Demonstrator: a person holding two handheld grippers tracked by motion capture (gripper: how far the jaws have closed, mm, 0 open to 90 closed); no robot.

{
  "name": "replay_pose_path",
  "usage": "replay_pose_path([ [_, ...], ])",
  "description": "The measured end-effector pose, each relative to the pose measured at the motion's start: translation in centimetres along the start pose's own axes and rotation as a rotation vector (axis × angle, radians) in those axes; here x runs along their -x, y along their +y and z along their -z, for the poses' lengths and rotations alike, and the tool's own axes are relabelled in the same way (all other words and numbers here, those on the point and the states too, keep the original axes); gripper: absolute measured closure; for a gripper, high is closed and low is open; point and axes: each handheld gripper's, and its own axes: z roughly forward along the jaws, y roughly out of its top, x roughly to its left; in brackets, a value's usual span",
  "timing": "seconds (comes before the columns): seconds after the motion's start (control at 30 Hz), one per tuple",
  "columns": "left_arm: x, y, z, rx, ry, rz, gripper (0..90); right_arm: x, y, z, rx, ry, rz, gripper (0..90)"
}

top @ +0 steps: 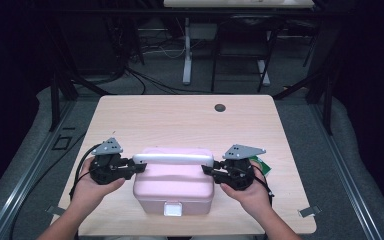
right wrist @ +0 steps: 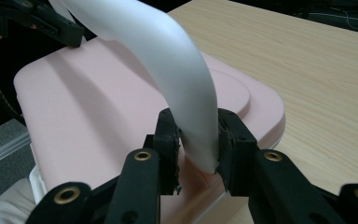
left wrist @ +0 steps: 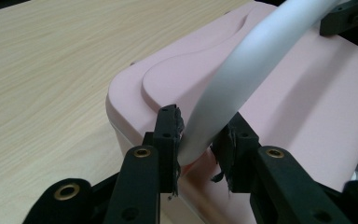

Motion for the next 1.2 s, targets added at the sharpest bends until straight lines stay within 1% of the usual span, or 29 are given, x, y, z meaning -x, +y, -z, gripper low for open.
replay_pose_path([
  [0.1, 0.0, -0.1, 0.1, -0.001, -0.005, 0.003, 71.4, 0.0, -0.1, 0.0, 0.009, 0.014, -0.008, 71.8],
  [0.17, 0.0, 0.0, 0.1, -0.002, -0.002, 0.001, 71.7, -0.1, -0.2, 0.1, 0.007, 0.007, -0.006, 72.0],
  [0.3, 0.1, 0.1, 0.0, -0.005, 0.01, -0.008, 72.5, -0.1, -0.4, 0.3, 0.009, 0.01, -0.002, 72.2],
  [0.43, 0.0, 0.1, 0.0, -0.008, -0.003, 0.005, 73.0, 0.0, -0.6, 0.4, 0.027, 0.008, -0.01, 71.8],
  [0.53, -0.1, 0.1, 0.0, -0.009, -0.002, 0.002, 73.3, 0.1, -0.8, 0.4, 0.042, 0.014, -0.014, 74.1],
  [0.57, -0.1, 0.2, 0.0, -0.018, -0.006, 0.004, 73.4, 0.0, -0.7, 0.4, 0.041, 0.011, -0.009, 74.3],
  [0.63, -0.2, 0.4, 0.0, -0.024, -0.007, 0.009, 73.4, -0.1, -0.6, 0.4, 0.029, -0.001, -0.005, 74.5],
  [0.73, -0.3, 0.5, -0.1, -0.034, -0.01, 0.011, 73.5, -0.1, -0.4, 0.3, 0.021, -0.002, -0.005, 74.6],
  [0.77, -0.3, 0.6, -0.1, -0.036, -0.012, 0.013, 73.5, -0.1, -0.3, 0.4, 0.013, -0.01, -0.002, 74.6],
  [0.83, -0.4, 0.6, -0.1, -0.041, -0.018, 0.018, 73.5, -0.1, -0.2, 0.4, 0.001, -0.005, -0.002, 74.7],
  [0.93, -0.5, 0.9, 0.1, -0.039, -0.018, 0.021, 73.5, 0.1, 0.0, 0.3, 0.002, 0.005, -0.015, 74.7],
  [1.03, -0.6, 1.4, 0.3, -0.025, -0.021, 0.033, 73.4, 0.3, 0.4, 0.6, 0.017, 0.017, -0.024, 74.8],
  [1.13, -0.9, 1.9, 0.5, -0.025, -0.03, 0.042, 73.4, 0.3, 0.9, 0.8, 0.021, 0.013, -0.026, 74.9],
  [1.2, -0.9, 2.2, 0.5, -0.02, -0.031, 0.05, 73.4, 0.5, 1.3, 0.8, 0.013, 0.014, -0.044, 74.9],
])
